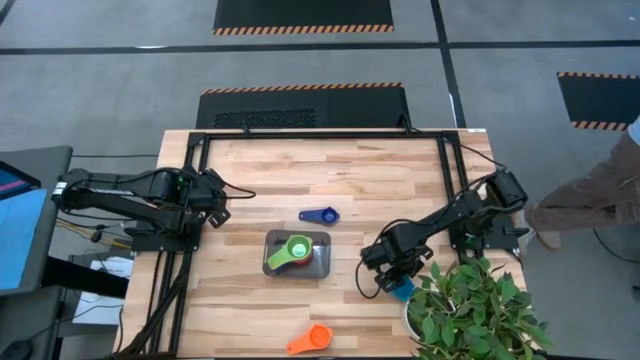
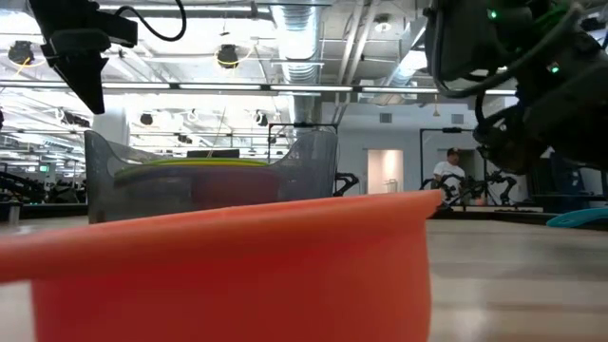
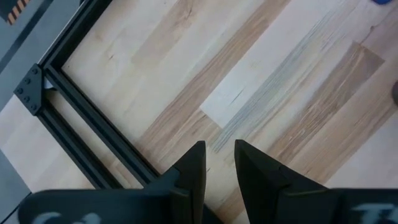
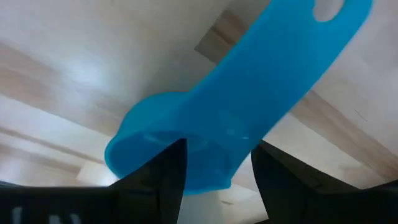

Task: Nest measuring cups in basket
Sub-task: Stack the light blue measuring cup on top of the green measuring cup into the bin

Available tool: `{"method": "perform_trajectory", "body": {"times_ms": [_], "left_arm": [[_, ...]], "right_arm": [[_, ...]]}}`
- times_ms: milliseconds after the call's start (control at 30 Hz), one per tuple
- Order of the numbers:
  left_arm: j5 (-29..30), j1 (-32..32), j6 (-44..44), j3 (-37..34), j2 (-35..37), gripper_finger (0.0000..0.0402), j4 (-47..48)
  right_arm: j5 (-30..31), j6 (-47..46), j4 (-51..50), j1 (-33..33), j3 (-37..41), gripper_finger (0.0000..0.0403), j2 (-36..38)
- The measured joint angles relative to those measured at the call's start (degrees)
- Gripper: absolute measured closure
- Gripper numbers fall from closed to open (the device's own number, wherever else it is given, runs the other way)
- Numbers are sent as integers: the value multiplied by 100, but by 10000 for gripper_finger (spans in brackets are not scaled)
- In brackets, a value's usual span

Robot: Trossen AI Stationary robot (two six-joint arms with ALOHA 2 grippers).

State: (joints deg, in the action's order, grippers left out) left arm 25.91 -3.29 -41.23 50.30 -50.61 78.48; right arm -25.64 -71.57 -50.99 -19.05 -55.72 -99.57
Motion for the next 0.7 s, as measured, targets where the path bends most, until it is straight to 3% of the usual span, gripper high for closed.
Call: {"method": "perform_trajectory", "body": {"times_ms": [233, 367, 533, 700], "left_arm": [[0, 1, -5, 0, 0, 327, 0], [-2, 1, -12, 0, -1, 327, 0], [0, 2, -14, 0, 0, 327, 1], [0, 2, -15, 0, 0, 327, 0]], "right_arm": [[37, -1, 184, -24, -1, 217, -109], [170, 4, 201, 47, -1, 271, -109], [433, 117, 374, 288, -11, 377, -87], [540, 639, 932, 832, -15, 387, -85]]}}
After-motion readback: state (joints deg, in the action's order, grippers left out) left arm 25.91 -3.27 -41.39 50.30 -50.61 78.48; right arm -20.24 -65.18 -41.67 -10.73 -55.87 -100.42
